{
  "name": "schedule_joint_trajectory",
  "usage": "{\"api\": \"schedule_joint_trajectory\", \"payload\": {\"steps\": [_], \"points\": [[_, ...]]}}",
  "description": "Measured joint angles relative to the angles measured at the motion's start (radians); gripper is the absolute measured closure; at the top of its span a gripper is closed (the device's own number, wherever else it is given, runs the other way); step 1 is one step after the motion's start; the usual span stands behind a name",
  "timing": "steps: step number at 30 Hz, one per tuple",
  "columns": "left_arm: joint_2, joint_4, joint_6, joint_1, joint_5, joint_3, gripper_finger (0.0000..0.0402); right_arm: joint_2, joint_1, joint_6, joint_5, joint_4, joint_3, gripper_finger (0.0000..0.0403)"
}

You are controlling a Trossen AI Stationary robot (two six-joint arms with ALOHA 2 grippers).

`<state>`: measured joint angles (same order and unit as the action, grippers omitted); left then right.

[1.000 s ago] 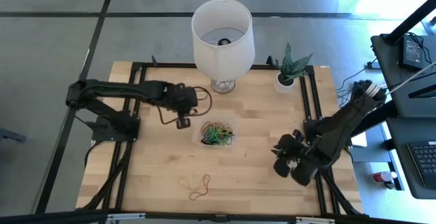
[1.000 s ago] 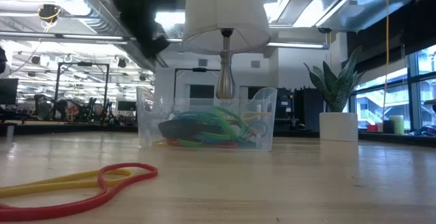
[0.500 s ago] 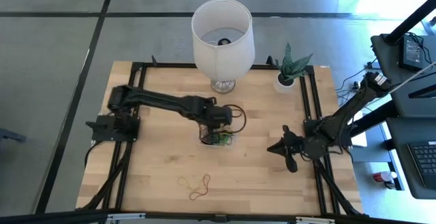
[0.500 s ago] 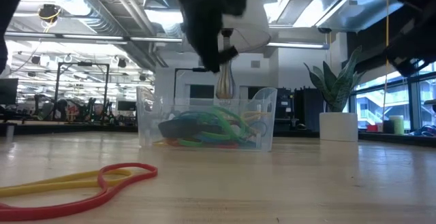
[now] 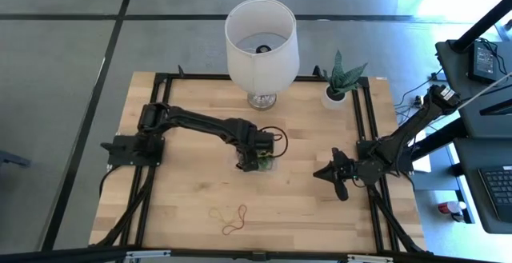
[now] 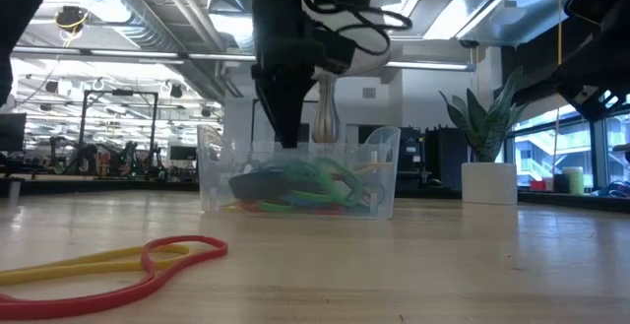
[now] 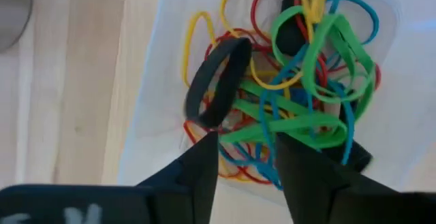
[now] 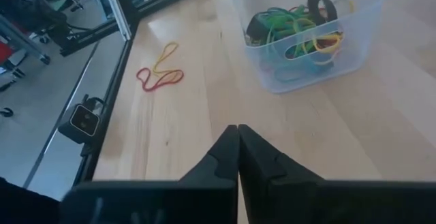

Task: Pick and place rubber bands into bin
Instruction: Put the yellow rubber band into the container

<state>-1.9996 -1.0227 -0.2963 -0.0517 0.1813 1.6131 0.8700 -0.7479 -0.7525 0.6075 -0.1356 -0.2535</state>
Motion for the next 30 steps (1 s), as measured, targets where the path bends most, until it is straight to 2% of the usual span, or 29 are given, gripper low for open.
{"api": "schedule_joint_trajectory", "payload": {"steps": [8,13,19,25,30], "points": [[0.100,-0.033,-0.133,-0.012,-0.081,0.000,0.0245,0.000,0.000,0.029,0.000,0.005,0.000,0.0384],[0.178,-0.098,-0.224,-0.077,-0.023,0.000,0.0250,0.000,0.000,0.028,0.000,0.005,0.000,0.0383],[0.241,-0.155,-0.311,-0.248,0.155,-0.023,0.0261,0.000,0.000,0.028,0.000,0.005,0.000,0.0397],[0.252,-0.132,-0.467,-0.436,0.214,-0.133,0.0267,0.000,0.000,0.033,0.001,0.006,0.000,0.0394],[0.252,0.093,-0.545,-0.561,0.218,-0.272,0.0270,0.000,0.000,0.059,0.001,0.006,0.000,0.0388]]}}
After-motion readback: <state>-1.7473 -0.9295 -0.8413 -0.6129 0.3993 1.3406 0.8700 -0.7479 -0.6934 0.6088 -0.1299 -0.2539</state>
